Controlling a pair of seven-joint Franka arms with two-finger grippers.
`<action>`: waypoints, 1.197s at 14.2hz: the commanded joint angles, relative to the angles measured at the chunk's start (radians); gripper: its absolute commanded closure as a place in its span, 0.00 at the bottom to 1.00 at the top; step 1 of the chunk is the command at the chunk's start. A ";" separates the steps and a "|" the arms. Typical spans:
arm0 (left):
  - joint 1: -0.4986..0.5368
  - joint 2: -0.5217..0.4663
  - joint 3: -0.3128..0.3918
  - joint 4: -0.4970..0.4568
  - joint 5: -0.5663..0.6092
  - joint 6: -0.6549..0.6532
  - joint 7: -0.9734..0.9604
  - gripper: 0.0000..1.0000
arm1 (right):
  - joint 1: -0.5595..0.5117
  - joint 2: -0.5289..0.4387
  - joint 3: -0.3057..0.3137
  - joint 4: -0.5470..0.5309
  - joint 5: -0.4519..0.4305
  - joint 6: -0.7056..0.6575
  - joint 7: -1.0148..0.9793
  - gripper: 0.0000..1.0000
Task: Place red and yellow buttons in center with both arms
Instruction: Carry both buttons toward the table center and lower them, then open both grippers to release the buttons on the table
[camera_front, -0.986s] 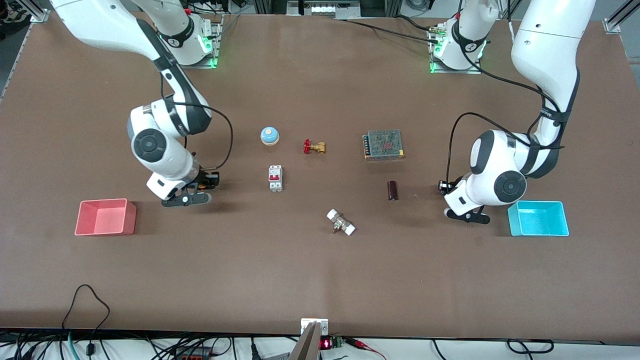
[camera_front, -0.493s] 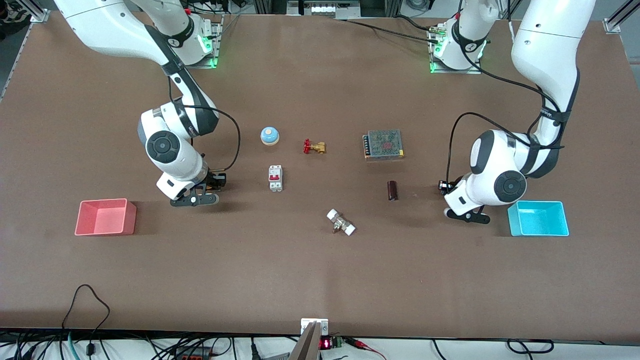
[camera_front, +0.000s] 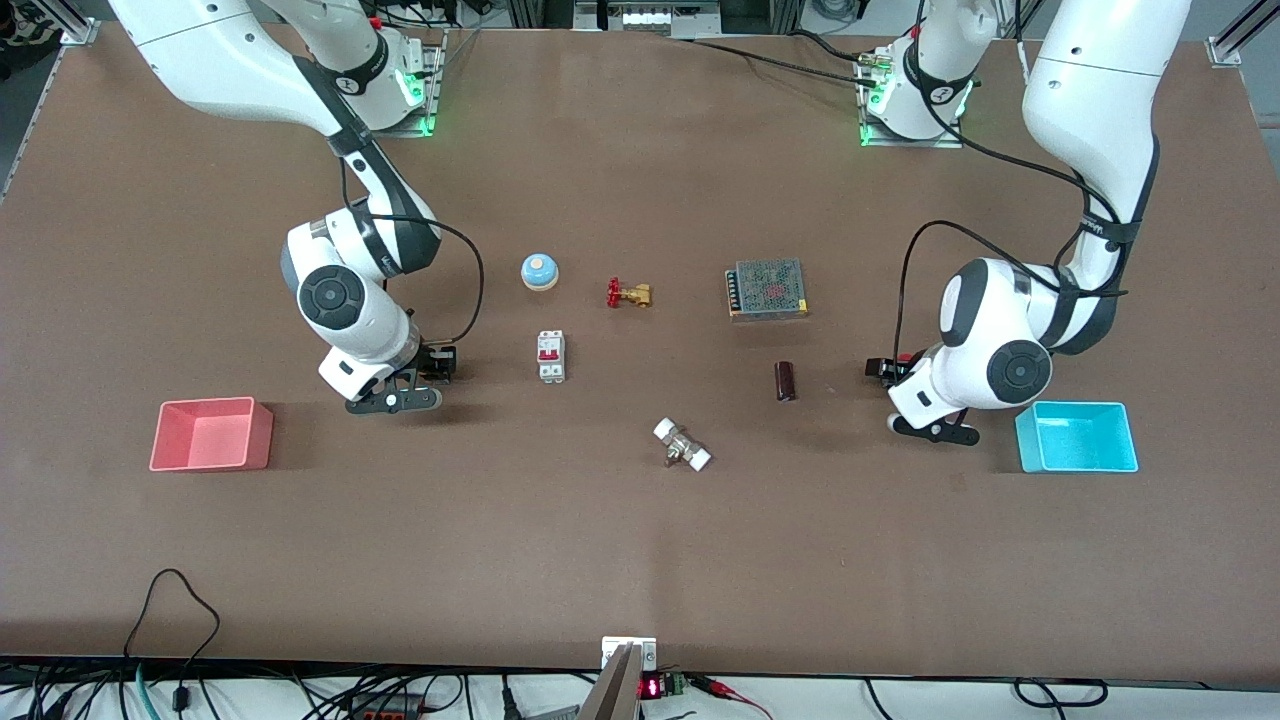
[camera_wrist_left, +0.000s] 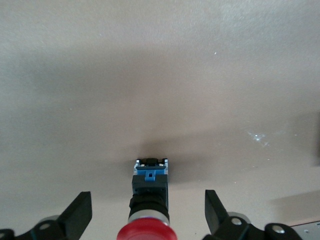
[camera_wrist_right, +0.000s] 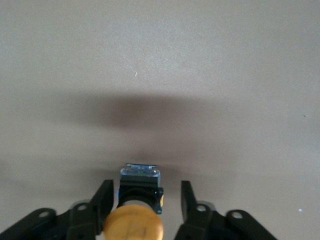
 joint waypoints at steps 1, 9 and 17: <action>0.007 -0.078 0.000 -0.007 -0.019 -0.031 0.002 0.00 | -0.004 -0.009 0.009 0.003 -0.019 0.010 0.030 0.00; 0.020 -0.156 0.015 0.416 0.122 -0.404 0.011 0.00 | -0.093 -0.179 0.028 0.118 0.111 -0.187 -0.124 0.00; 0.119 -0.402 0.000 0.320 0.076 -0.585 0.197 0.00 | -0.179 -0.371 -0.045 0.302 0.192 -0.590 -0.186 0.00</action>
